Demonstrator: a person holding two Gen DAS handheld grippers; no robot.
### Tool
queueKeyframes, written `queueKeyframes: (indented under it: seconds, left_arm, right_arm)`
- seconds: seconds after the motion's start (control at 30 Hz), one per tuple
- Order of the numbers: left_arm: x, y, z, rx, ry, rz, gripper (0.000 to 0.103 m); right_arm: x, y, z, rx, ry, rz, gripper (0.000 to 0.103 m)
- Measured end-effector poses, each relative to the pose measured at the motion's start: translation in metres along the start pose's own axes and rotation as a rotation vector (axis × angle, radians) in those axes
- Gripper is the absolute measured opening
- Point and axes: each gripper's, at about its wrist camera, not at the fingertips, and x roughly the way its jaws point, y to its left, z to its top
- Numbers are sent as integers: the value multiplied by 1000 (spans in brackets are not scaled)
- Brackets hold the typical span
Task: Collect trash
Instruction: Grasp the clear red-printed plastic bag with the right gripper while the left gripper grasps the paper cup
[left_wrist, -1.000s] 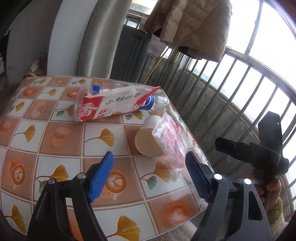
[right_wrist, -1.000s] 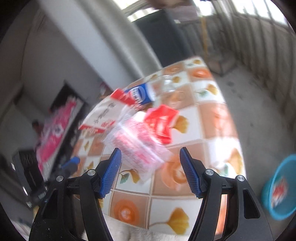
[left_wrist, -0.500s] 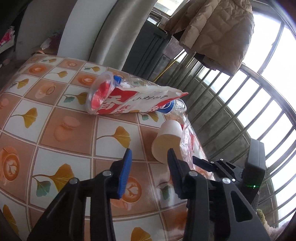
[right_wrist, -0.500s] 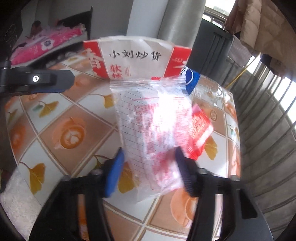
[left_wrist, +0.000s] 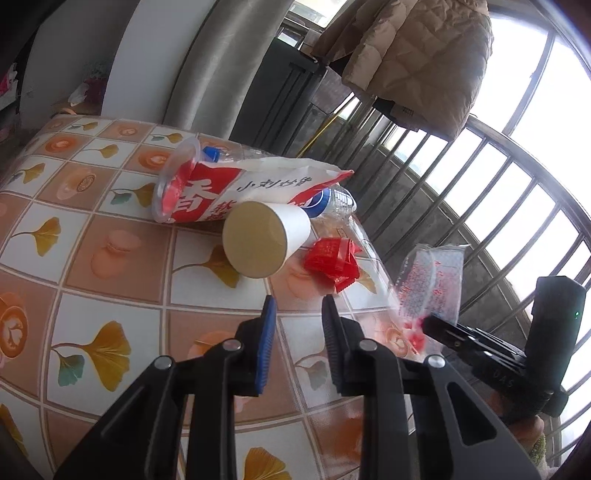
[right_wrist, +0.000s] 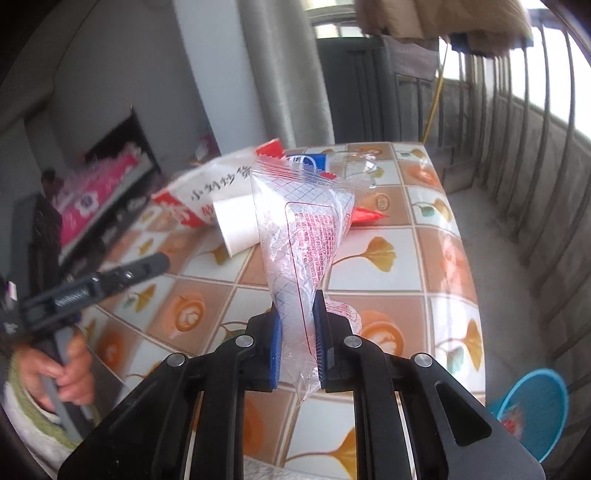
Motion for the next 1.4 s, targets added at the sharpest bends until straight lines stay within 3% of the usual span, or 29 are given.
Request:
queueKeyframes:
  seconds: [0.1, 0.17, 0.37, 0.53, 0.67, 0.8, 0.93, 1.2, 1.4]
  left_arm:
    - [6, -7, 3, 49, -15, 61, 25]
    - [14, -9, 6, 72, -13, 90, 35]
    - [54, -19, 18, 125, 5, 195, 50]
    - [79, -20, 27, 101, -7, 236, 50]
    - [89, -20, 30, 77, -5, 250, 25]
    - [82, -27, 28, 81, -42, 242, 20]
    - [77, -33, 29, 104, -54, 240, 6]
    - [53, -50, 25, 122, -72, 207, 2]
    - [28, -67, 13, 141, -41, 187, 2]
  right_arm:
    - [-9, -17, -4, 82, -13, 29, 13]
    - [-9, -28, -7, 136, -13, 49, 13]
    - [-7, -42, -16, 217, -2, 74, 14]
    - [-5, -48, -18, 243, -7, 96, 14]
    - [-1, -54, -17, 258, -5, 108, 14]
    - [2, -60, -18, 286, -6, 128, 14]
    - [4, -63, -19, 299, -5, 129, 14]
    - [-3, -63, -22, 300, -14, 105, 14]
    - [-8, -67, -26, 325, -12, 99, 14]
